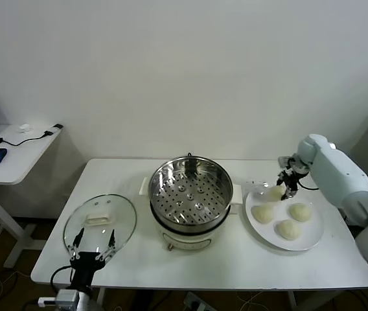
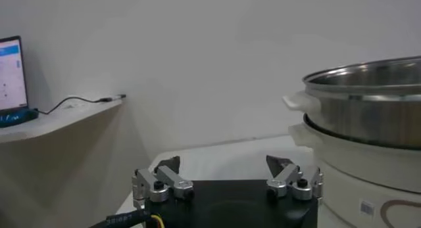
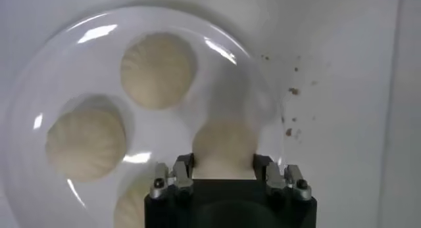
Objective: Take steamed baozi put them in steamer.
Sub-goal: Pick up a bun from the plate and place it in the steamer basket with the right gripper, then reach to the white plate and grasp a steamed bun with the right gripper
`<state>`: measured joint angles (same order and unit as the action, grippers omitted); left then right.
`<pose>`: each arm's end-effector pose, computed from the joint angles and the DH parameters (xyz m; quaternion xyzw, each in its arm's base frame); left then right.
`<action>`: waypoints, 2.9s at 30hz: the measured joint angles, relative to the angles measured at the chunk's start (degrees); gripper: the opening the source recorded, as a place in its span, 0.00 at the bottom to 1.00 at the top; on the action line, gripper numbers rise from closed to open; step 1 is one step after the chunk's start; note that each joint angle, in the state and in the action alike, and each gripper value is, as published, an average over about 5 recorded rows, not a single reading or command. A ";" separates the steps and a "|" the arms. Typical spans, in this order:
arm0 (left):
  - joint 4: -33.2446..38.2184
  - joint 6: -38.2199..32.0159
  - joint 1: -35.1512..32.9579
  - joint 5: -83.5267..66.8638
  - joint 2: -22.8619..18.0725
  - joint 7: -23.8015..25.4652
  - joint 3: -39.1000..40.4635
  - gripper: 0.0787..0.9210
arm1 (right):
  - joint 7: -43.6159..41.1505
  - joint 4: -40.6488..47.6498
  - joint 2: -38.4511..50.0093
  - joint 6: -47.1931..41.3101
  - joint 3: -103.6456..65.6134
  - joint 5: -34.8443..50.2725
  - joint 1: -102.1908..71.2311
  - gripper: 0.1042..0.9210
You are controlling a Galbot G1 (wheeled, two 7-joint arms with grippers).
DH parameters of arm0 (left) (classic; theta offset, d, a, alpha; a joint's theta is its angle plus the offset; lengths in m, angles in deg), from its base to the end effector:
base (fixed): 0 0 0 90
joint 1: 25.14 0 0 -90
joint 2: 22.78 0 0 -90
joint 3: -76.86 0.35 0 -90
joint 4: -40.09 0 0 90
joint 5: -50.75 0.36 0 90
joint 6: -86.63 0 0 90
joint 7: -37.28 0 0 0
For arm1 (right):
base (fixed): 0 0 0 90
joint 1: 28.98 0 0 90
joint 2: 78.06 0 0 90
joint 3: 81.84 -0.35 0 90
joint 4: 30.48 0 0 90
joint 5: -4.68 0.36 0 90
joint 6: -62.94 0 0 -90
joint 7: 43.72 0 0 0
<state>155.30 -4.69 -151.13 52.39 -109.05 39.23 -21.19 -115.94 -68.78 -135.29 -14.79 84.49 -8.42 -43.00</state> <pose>0.1474 0.0583 -0.3459 0.0247 -0.9934 -0.0770 0.0819 0.6426 -0.1601 -0.1061 0.5213 -0.4784 0.6093 0.3579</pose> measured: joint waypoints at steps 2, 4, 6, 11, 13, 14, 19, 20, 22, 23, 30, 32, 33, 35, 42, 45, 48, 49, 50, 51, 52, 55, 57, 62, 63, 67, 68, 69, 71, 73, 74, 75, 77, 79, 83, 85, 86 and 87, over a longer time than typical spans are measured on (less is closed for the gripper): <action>0.20 0.00 -0.15 0.01 0.00 0.00 0.03 0.88 | -0.22 -2.59 0.00 1.33 4.10 2.20 3.73 0.61; 0.39 0.00 -0.34 0.02 0.00 0.00 0.07 0.88 | -0.34 -5.07 -0.35 2.87 7.83 3.96 7.51 0.61; 0.54 0.00 -0.55 0.03 0.00 0.00 0.09 0.88 | -0.38 -7.53 -1.09 4.63 11.00 5.24 11.20 0.61; 0.66 -0.02 -0.95 0.04 -0.05 -0.02 0.29 0.88 | -0.16 -13.59 -4.18 8.97 16.10 6.46 17.79 0.61; 0.67 0.00 -1.04 0.05 -0.14 -0.05 0.48 0.88 | 0.09 -16.07 -5.66 10.64 17.18 6.00 19.22 0.61; 0.69 0.03 -1.09 0.07 -0.21 -0.07 0.58 0.88 | 0.24 -17.27 -6.42 11.46 17.53 5.52 19.70 0.61; 1.11 0.18 -1.52 0.17 -0.44 -0.15 0.79 0.88 | 1.29 -21.94 -10.25 15.56 17.92 0.91 19.80 0.61; 1.22 0.20 -1.63 0.17 -0.45 -0.17 0.75 0.88 | 1.53 -22.56 -10.95 16.28 17.81 -0.25 19.40 0.61; 1.42 0.24 -1.87 0.16 -0.44 -0.19 0.62 0.88 | 2.02 -23.61 -12.30 17.63 17.45 -2.70 18.27 0.61; 1.53 0.26 -1.99 0.15 -0.44 -0.20 0.54 0.88 | 2.24 -24.05 -12.90 18.23 17.24 -3.89 17.62 0.61; 2.44 0.79 -2.85 -0.39 -0.44 -0.20 0.47 0.88 | 3.94 -25.26 -16.35 21.84 15.27 -12.16 12.23 0.61; 2.58 0.96 -2.94 -0.54 -0.44 -0.22 0.58 0.88 | 4.45 -24.94 -17.20 22.63 14.66 -14.32 10.56 0.61; 2.61 1.01 -2.95 -0.58 -0.44 -0.23 0.61 0.88 | 4.70 -24.67 -17.58 22.98 14.38 -15.30 9.78 0.61; 2.62 1.11 -2.97 -0.64 -0.44 -0.25 0.62 0.88 | 5.15 -23.98 -18.26 23.63 13.88 -17.03 8.32 0.61; 2.84 1.35 -3.19 -0.70 -0.42 -0.28 0.40 0.88 | 6.15 -20.86 -19.97 24.95 12.63 -20.83 4.43 0.62; 2.69 1.35 -3.27 -0.77 -0.40 -0.32 0.32 0.88 | 6.54 -19.53 -20.64 25.36 12.13 -21.70 3.28 0.62; 2.45 1.35 -3.29 -0.79 -0.38 -0.35 0.29 0.88 | 6.90 -18.46 -21.11 25.64 11.88 -22.17 2.63 0.62; 2.37 1.35 -3.30 -0.80 -0.38 -0.36 0.29 0.88 | 7.00 -18.21 -21.21 25.69 11.85 -22.24 2.49 0.62; 2.30 1.35 -3.31 -0.80 -0.37 -0.36 0.29 0.88 | 7.08 -18.02 -21.28 25.73 11.83 -22.26 2.39 0.63; 2.24 1.35 -3.33 -0.80 -0.36 -0.36 0.28 0.88 | 7.14 -17.88 -21.33 25.76 11.81 -22.26 2.31 0.64; 2.19 1.35 -3.34 -0.80 -0.36 -0.36 0.28 0.88 | 7.17 -17.78 -21.34 25.78 11.79 -22.23 2.26 0.66; 2.08 1.35 -3.34 -0.80 -0.33 -0.37 0.27 0.88 | 7.20 -17.71 -21.19 25.84 11.79 -21.79 2.30 0.77; 2.04 1.36 -3.32 -0.79 -0.33 -0.38 0.26 0.88 | 7.20 -17.83 -20.97 25.94 11.80 -21.29 2.53 0.83; 1.95 1.38 -3.32 -0.78 -0.31 -0.44 0.22 0.88 | 7.06 -18.98 -19.93 26.06 11.87 -19.13 4.08 0.88; 1.94 1.38 -3.32 -0.78 -0.31 -0.45 0.22 0.88 | 6.96 -19.38 -19.56 25.96 11.95 -18.38 4.59 0.88; 1.94 1.38 -3.41 -0.77 -0.31 -0.49 0.20 0.88 | 6.39 -21.39 -17.08 24.73 12.82 -14.09 7.61 0.88; 1.97 1.38 -3.45 -0.77 -0.31 -0.50 0.20 0.88 | 6.29 -21.94 -16.18 24.16 13.27 -12.64 8.65 0.88; 2.01 1.38 -3.50 -0.78 -0.30 -0.51 0.20 0.88 | 6.27 -22.50 -15.18 23.44 13.88 -10.99 9.81 0.88; 2.13 1.38 -3.58 -0.78 -0.30 -0.53 0.23 0.88 | 6.50 -23.59 -12.96 21.31 15.74 -6.95 12.48 0.88; 2.26 1.38 -3.66 -0.78 -0.30 -0.55 0.34 0.88 | 7.15 -24.91 -10.40 18.12 18.52 -1.81 15.59 0.88; 2.34 1.38 -3.69 -0.78 -0.30 -0.55 0.42 0.88 | 7.54 -25.64 -9.03 16.15 20.10 1.03 17.18 0.88; 2.43 1.39 -3.71 -0.78 -0.30 -0.55 0.51 0.88 | 7.93 -26.45 -7.55 13.93 21.77 4.03 18.75 0.88; 2.60 1.43 -3.71 -0.77 -0.30 -0.55 0.63 0.88 | 8.58 -28.05 -4.52 9.15 24.91 9.85 21.49 0.88; 2.77 1.48 -3.66 -0.76 -0.30 -0.54 0.70 0.88 | 9.13 -29.60 -1.28 4.08 27.80 15.34 23.67 0.88; 2.90 1.53 -3.49 -0.76 -0.29 -0.49 0.83 0.88 | 10.18 -31.99 5.12 -4.94 31.99 23.99 26.05 0.88; 2.87 1.53 -3.36 -0.76 -0.30 -0.47 0.96 0.88 | 10.42 -32.76 8.10 -8.61 33.19 27.08 26.17 0.88; 2.85 1.53 -3.31 -0.75 -0.31 -0.47 1.04 0.88 | 10.46 -33.02 9.46 -10.20 33.54 28.25 25.91 0.88; 2.83 1.52 -3.27 -0.74 -0.34 -0.47 1.13 0.88 | 10.44 -33.20 10.70 -11.66 33.75 29.19 25.44 0.88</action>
<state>158.13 -3.17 -154.40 51.64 -109.39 38.76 -20.06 -105.50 -101.97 -124.58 -26.45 118.23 20.77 -17.56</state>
